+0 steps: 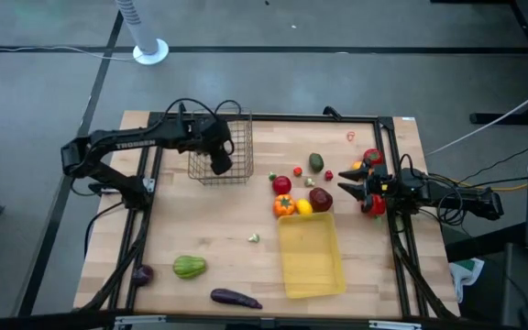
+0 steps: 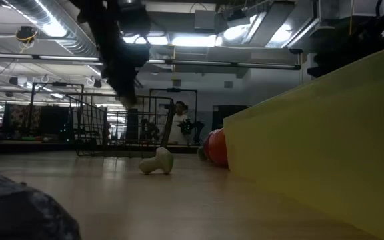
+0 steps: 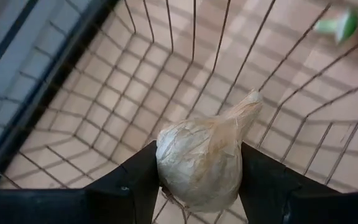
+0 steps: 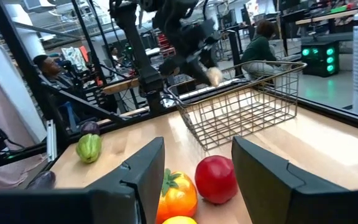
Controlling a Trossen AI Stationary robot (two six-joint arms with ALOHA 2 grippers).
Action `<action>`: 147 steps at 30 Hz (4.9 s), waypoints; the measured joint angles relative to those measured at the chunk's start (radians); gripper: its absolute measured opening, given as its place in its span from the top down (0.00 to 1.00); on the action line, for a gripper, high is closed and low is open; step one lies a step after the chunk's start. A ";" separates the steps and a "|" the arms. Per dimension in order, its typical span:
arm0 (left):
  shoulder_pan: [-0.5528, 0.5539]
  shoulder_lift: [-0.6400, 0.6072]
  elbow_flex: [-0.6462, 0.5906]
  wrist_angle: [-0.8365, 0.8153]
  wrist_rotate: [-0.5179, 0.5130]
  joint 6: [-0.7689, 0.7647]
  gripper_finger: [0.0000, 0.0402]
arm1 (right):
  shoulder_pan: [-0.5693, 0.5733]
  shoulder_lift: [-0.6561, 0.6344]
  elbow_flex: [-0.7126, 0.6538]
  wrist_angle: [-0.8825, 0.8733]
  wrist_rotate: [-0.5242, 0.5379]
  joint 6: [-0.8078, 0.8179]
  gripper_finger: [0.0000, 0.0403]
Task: Sort produce into baskets
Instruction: Put the garlic into the brown wire basket, then put the orange mushroom into the brown wire basket
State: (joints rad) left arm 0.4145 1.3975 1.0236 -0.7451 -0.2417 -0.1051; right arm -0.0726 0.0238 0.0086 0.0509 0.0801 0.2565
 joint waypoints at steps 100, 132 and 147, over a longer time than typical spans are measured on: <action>0.026 0.027 -0.075 0.238 -0.015 -0.052 0.35 | -0.977 1.470 0.844 -0.517 -0.007 -0.075 0.54; 0.026 0.027 -0.075 0.238 -0.015 -0.056 0.35 | -1.015 1.804 1.100 -0.824 -0.007 -0.292 0.57; 0.026 0.027 -0.075 0.238 -0.014 -0.056 0.35 | -1.014 1.806 1.170 -0.851 -0.048 -0.315 0.89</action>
State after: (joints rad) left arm 0.4408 1.4242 0.9489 -0.5072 -0.2562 -0.1612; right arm -1.0870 1.8301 1.1788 -0.7996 0.0316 -0.0586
